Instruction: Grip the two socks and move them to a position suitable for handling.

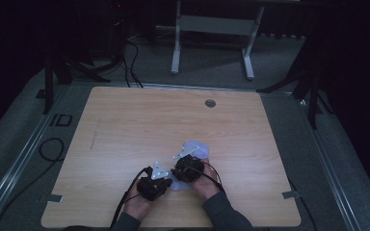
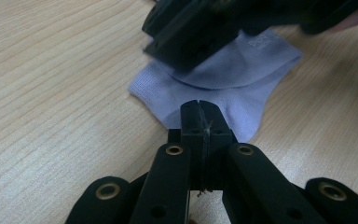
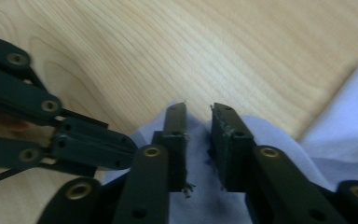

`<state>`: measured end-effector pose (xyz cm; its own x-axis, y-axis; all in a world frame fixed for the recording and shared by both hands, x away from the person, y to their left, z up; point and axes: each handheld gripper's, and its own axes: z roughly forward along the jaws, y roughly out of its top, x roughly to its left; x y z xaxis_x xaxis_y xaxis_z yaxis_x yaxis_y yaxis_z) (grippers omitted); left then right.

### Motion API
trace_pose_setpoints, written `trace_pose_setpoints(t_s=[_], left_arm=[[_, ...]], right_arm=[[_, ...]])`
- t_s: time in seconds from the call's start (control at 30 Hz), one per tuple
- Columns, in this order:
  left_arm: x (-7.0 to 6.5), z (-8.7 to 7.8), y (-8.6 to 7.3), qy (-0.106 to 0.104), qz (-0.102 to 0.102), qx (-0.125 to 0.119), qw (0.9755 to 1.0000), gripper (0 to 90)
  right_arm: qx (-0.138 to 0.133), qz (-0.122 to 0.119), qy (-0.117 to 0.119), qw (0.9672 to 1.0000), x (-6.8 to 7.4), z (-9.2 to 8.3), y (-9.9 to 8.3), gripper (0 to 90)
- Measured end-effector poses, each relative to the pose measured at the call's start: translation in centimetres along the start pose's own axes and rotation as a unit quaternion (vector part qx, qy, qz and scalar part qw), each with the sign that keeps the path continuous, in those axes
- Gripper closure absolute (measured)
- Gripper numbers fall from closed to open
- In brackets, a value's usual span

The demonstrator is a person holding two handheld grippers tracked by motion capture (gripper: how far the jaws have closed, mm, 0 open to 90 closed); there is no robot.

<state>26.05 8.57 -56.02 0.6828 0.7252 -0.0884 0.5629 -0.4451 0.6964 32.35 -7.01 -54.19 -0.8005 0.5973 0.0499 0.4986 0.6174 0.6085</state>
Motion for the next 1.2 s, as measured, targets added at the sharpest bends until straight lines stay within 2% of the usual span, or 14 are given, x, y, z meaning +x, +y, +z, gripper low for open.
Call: trace_pose_setpoints(t_s=[0.07, 0.17, 0.27, 0.33, 0.5, 0.8, 0.9, 1.2], left_arm=[[0.0, 0.0, 0.0, 0.000, 0.000, 0.000, 1.0000, 90.0], [0.0, 0.0, 0.0, 0.000, 0.000, 0.000, 1.0000, 90.0], [0.0, 0.0, 0.0, 0.000, -0.002, 0.000, 1.0000, 90.0], [0.0, 0.0, 0.0, 0.000, -0.002, 0.000, 1.0000, 90.0], [0.1, 0.0, 0.0, -0.002, -0.003, 0.001, 1.0000, 90.0], [0.1, 0.0, 0.0, -0.002, -0.003, -0.001, 1.0000, 89.8], [0.1, 0.0, 0.0, -0.002, -0.002, 0.000, 1.0000, 89.8], [0.1, 0.0, 0.0, -0.003, -0.003, 0.000, 1.0000, 89.7]], right_arm=[[0.002, 0.004, 0.006, 1.0000, 0.0, 0.2, 0.0, 69.0], [0.005, -0.015, -0.006, 0.9999, 0.4, 0.4, 0.1, 67.4], [0.011, -0.023, -0.029, 0.9993, 0.8, 0.5, 0.3, 76.0], [0.011, -0.018, -0.032, 0.9993, 0.6, 0.5, 0.4, 81.8], [0.005, -0.015, -0.033, 0.9993, 0.5, 0.2, 0.3, 87.0], [-0.033, -0.007, -0.020, 0.9992, 0.6, -2.2, -0.1, 87.3], [-0.044, -0.007, -0.022, 0.9987, 0.5, -3.1, -0.4, 87.3], [-0.072, 0.014, -0.029, 0.9969, 0.0, -5.5, -1.9, 87.2]])
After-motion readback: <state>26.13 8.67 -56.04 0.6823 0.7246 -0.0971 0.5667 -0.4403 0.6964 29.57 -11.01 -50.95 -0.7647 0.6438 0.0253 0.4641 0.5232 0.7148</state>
